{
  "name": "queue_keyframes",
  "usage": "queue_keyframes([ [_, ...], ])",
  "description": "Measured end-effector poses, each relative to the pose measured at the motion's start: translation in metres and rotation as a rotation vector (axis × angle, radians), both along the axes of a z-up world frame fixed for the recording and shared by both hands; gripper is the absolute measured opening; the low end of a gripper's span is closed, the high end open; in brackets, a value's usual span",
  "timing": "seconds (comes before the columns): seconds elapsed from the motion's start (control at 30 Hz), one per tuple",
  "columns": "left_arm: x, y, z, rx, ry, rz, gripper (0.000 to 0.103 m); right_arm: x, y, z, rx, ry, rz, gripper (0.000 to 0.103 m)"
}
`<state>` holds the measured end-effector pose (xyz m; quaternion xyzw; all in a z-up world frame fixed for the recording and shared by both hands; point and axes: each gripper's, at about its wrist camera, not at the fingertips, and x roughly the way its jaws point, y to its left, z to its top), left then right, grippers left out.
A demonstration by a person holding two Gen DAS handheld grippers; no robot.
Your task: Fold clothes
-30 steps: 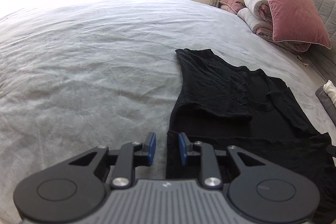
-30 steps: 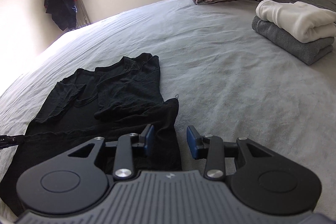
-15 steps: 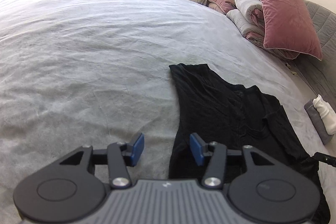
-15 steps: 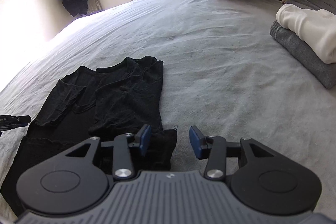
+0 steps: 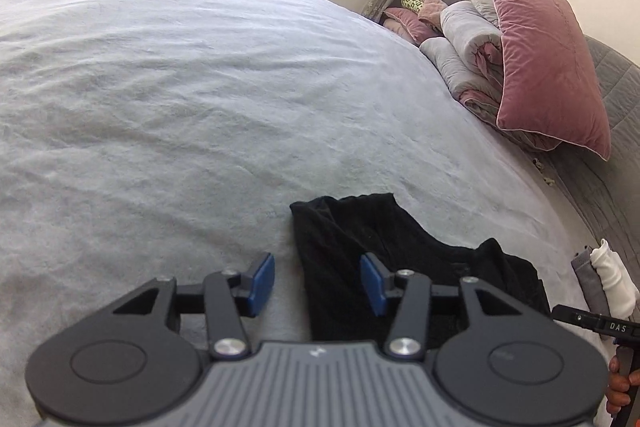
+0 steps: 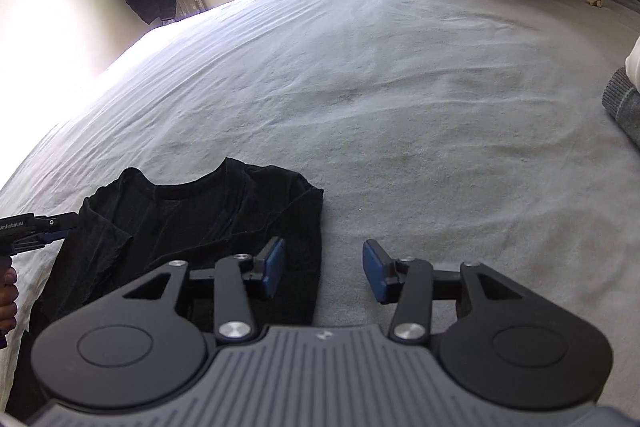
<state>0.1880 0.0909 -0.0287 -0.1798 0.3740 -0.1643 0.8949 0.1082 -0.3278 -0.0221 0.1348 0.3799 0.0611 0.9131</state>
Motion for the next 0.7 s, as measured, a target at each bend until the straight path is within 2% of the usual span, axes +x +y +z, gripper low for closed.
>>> queue_keyframes([
  [0.17,0.021,-0.001,-0.006,-0.030,-0.008,-0.026,0.043,0.027,0.001,-0.006,-0.001,0.014,0.045,0.047],
  [0.4,0.048,-0.001,-0.009,-0.085,0.045,-0.066,0.030,0.055,0.011,-0.004,-0.023,0.053,0.144,0.049],
  [0.47,0.055,-0.005,-0.008,-0.073,0.061,-0.080,0.017,0.063,0.014,-0.004,-0.032,0.057,0.151,0.049],
  [0.53,0.059,-0.010,-0.008,-0.053,0.075,-0.088,0.009,0.070,0.019,-0.005,-0.050,0.055,0.147,0.043],
  [0.57,0.060,-0.010,-0.008,-0.057,0.081,-0.082,0.007,0.072,0.021,-0.005,-0.068,0.057,0.138,0.020],
  [0.6,0.060,-0.009,-0.007,-0.069,0.090,-0.073,0.007,0.075,0.023,-0.004,-0.077,0.064,0.130,0.006],
  [0.7,0.057,-0.006,-0.001,-0.091,0.086,-0.056,0.006,0.074,0.023,0.002,-0.057,0.050,0.115,0.006],
])
